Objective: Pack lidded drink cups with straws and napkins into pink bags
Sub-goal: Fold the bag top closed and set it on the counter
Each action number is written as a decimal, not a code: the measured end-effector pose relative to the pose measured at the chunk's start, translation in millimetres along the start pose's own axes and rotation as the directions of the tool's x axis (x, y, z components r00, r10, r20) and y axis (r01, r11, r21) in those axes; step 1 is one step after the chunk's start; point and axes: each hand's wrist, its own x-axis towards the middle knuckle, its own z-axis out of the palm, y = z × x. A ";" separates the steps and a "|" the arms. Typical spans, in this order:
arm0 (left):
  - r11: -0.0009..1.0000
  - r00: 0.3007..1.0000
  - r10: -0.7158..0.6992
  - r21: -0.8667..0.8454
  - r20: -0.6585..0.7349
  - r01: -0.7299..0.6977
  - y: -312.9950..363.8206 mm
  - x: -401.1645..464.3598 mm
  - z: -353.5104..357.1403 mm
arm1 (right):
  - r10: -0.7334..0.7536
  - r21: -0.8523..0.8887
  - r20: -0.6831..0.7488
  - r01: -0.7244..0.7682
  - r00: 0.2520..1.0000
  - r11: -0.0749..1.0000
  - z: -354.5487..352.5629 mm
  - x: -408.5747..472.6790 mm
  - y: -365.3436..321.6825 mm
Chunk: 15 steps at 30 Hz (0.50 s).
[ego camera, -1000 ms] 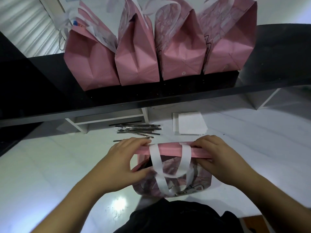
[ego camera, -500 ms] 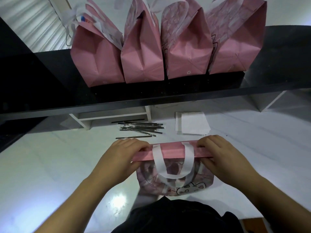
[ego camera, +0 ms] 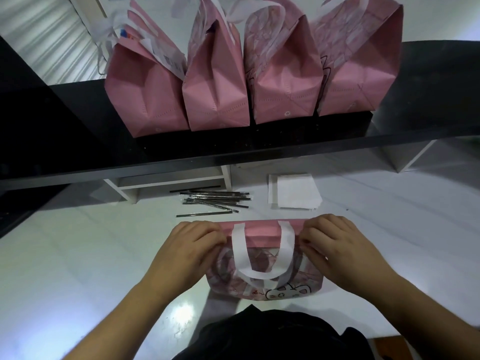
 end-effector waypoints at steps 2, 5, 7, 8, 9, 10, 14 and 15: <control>1.000 1.000 -0.016 0.009 0.016 0.016 6.5 4.2 -0.8 | 0.062 0.038 0.028 -0.063 0.998 0.997 -0.2 4.2 -3.1; 0.999 0.995 -0.044 -0.011 0.093 0.045 14.9 16.3 -8.4 | 0.125 0.059 0.091 -0.131 0.988 0.990 -4.3 13.9 -6.3; 0.993 0.984 -0.109 -0.034 0.138 0.115 22.4 27.0 -13.6 | 0.146 0.068 0.125 -0.155 0.981 0.986 -7.5 20.1 -9.9; 0.982 0.977 -0.170 -0.061 0.129 0.179 26.3 31.5 -15.8 | 0.163 0.081 0.131 -0.175 0.978 0.981 -8.3 23.0 -11.7; 0.962 0.964 -0.243 -0.099 0.110 0.254 28.4 34.9 -16.7 | 0.199 0.102 0.130 -0.213 0.971 0.972 -8.9 25.3 -13.7; 0.939 0.946 -0.310 -0.125 0.093 0.320 29.0 37.4 -16.9 | 0.249 0.127 0.121 -0.263 0.961 0.956 -8.8 27.5 -15.3; 0.899 0.916 -0.388 -0.177 0.098 0.400 30.8 41.4 -16.8 | 0.391 0.186 0.087 -0.400 0.916 0.897 -5.7 33.5 -16.3; 0.894 0.915 -0.386 -0.197 0.117 0.402 31.7 42.0 -16.3 | 0.389 0.196 0.090 -0.400 0.917 0.895 -4.6 34.2 -16.8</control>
